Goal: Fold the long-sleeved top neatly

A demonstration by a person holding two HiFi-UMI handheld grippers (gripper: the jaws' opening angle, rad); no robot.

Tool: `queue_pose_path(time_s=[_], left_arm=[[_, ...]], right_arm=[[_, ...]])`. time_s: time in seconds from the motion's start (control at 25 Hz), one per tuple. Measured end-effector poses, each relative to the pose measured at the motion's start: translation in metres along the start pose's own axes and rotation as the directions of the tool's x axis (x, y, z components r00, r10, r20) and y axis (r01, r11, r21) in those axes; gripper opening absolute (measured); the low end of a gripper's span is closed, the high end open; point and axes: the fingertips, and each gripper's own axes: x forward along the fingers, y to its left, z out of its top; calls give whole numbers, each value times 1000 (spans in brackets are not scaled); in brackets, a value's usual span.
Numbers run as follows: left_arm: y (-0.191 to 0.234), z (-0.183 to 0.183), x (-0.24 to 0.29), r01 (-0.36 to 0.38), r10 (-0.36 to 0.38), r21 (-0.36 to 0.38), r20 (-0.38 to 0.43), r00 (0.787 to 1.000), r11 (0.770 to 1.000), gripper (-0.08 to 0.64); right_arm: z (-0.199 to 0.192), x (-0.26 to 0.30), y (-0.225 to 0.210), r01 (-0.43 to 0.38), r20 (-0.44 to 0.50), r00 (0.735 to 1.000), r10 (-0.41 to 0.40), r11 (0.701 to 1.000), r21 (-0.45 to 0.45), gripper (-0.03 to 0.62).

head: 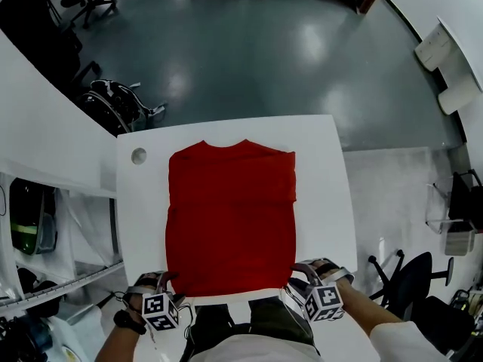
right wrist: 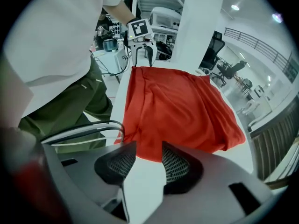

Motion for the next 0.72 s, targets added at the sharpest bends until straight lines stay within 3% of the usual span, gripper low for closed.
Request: queue_pose_path(time_s=[0.32,0.72], left_arm=[[-15,10,3,-56,58,-48,24,998,997,293],[-29,4,9,-114,116,-31,49,992,993,293]], right_arm=[[5,7,20,-10,23,1000,12,995,-97,186],[13,16,37,51,-7,999,-51,994,-97,187]])
